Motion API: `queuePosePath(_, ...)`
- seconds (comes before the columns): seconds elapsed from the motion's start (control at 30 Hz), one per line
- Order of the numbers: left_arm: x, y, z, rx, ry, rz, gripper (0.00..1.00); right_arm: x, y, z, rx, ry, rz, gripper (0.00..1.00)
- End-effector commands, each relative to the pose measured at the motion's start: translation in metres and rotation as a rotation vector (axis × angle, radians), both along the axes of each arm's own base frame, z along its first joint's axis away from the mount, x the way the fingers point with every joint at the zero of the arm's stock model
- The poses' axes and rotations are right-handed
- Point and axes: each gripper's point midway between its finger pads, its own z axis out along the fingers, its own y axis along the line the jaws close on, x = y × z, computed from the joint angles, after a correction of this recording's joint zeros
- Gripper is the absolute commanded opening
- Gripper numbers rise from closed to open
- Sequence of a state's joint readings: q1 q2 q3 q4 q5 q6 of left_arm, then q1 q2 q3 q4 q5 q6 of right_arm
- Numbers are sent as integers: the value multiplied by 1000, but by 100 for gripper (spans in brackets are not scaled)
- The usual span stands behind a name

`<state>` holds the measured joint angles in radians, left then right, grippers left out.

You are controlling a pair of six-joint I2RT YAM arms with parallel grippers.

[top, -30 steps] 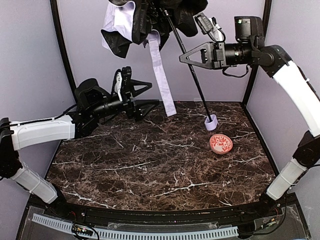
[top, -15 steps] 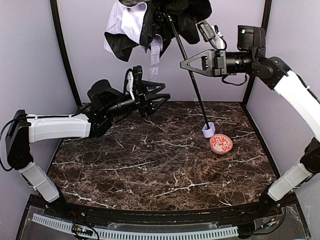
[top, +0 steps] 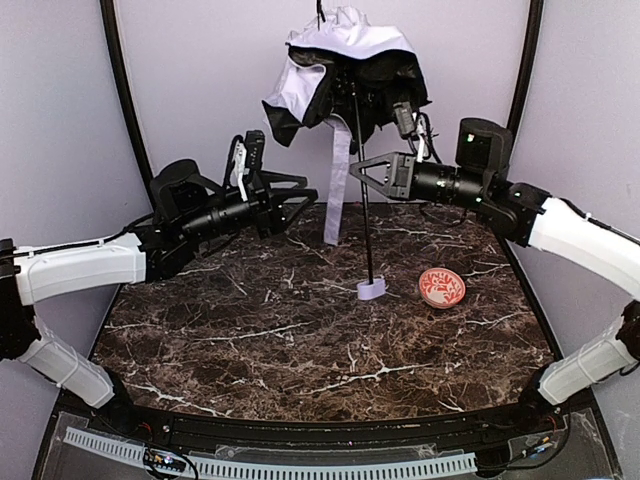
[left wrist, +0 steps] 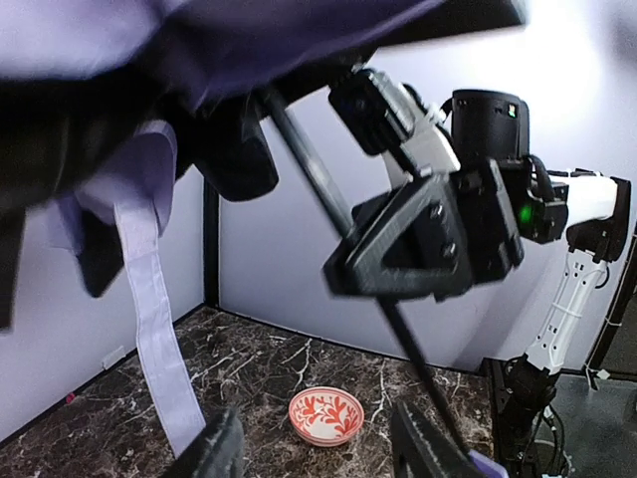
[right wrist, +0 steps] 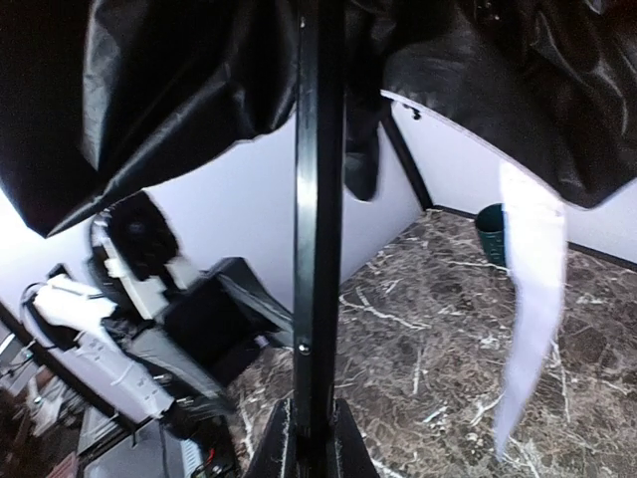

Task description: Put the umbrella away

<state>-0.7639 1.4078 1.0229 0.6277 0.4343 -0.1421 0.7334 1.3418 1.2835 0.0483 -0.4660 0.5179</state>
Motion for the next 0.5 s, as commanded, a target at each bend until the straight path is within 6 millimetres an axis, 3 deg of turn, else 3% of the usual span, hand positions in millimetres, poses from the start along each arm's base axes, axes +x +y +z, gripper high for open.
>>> queuePosePath(0.0,-11,2,23,-6,154,10,59,16,5,42,148,-192,-257,0)
queuePosePath(0.07,-7,6,33,-41,158,41,67,19,9,31,148,-186,-292,0)
queuePosePath(0.17,14,10,35,-70,186,146,73,18,18,16,146,-190,-307,0)
queuePosePath(0.33,30,-15,32,-33,234,115,74,10,40,0,114,-187,-277,0)
queuePosePath(0.47,41,-16,31,-37,229,159,74,0,59,-6,87,-213,-234,0)
